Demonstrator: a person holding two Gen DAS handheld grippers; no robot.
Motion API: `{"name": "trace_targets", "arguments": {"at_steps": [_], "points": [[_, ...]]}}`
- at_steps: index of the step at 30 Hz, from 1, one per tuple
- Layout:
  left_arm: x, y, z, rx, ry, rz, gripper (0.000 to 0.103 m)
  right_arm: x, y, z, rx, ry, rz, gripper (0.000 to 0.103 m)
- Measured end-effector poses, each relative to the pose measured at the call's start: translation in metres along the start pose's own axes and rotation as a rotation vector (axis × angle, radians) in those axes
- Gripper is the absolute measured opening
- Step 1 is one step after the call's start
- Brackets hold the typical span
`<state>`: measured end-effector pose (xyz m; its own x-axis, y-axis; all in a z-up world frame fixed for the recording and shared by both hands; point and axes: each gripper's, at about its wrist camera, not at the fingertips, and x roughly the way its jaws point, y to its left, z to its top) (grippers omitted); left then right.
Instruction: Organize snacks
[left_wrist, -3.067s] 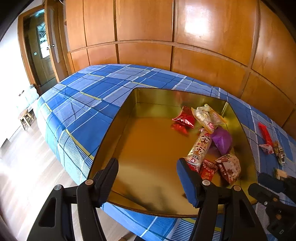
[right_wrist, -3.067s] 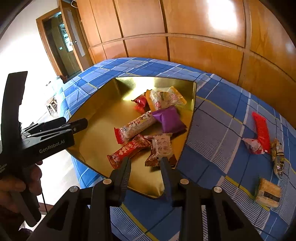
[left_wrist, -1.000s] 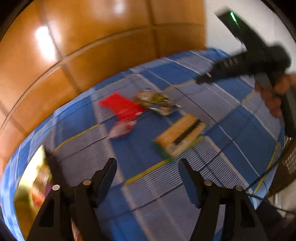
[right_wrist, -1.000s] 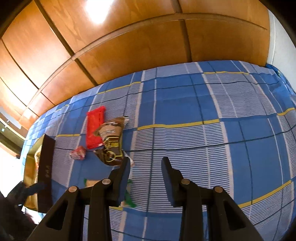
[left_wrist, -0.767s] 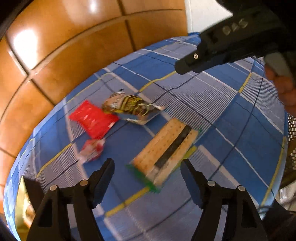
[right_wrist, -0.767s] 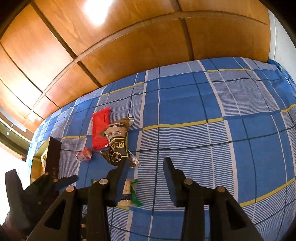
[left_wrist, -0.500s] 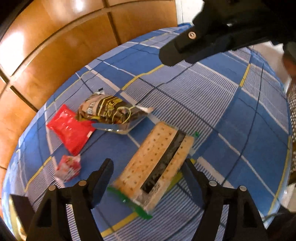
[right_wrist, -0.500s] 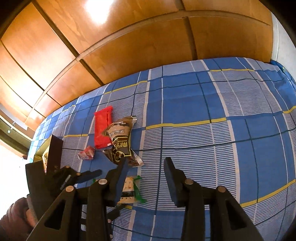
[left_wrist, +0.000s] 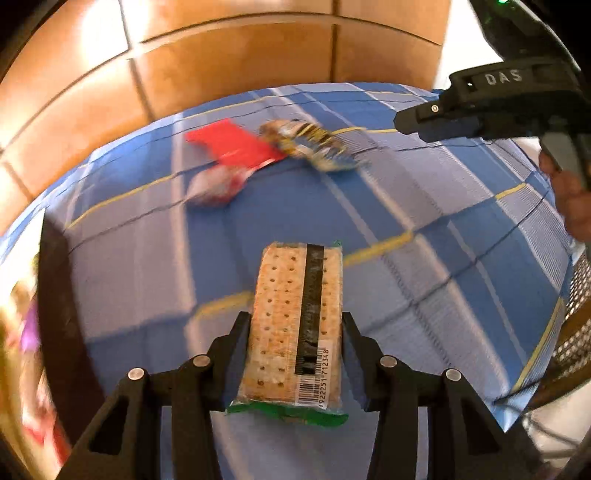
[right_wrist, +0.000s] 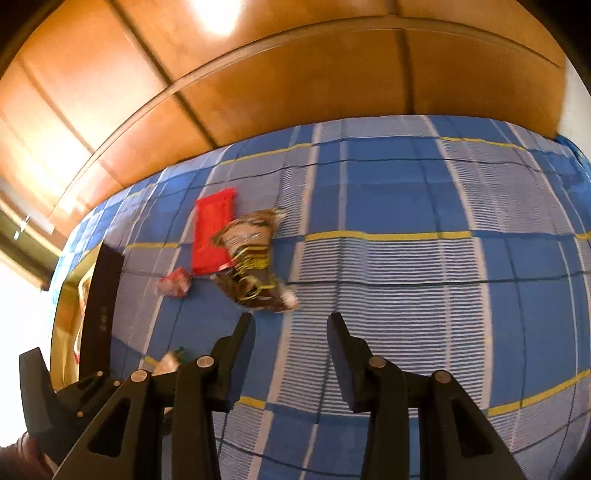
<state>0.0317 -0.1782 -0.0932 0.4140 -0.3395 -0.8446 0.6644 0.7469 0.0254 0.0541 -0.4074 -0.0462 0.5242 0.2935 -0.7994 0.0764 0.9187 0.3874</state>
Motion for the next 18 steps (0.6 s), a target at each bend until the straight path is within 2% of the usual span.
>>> {"name": "trace_targets", "arguments": {"at_steps": [4,10,12,14,18], "points": [[-0.010,0.011,-0.023,-0.035,-0.024,0.020,0.048,0.012,0.029,-0.009,-0.094,0.033,0.045,0.041],[-0.013,0.013,-0.033,-0.053,-0.057,0.020,0.048,0.027,0.082,0.000,-0.226,0.051,0.103,0.041],[-0.013,0.013,-0.035,-0.054,-0.064,0.021,0.048,0.034,0.098,0.008,-0.267,0.054,0.111,0.048],[-0.012,0.014,-0.034,-0.060,-0.071,0.015,0.048,0.044,0.112,0.016,-0.300,0.062,0.106,0.063],[-0.013,0.016,-0.036,-0.074,-0.084,0.002,0.048,0.074,0.133,0.034,-0.332,0.103,0.065,0.064]]}}
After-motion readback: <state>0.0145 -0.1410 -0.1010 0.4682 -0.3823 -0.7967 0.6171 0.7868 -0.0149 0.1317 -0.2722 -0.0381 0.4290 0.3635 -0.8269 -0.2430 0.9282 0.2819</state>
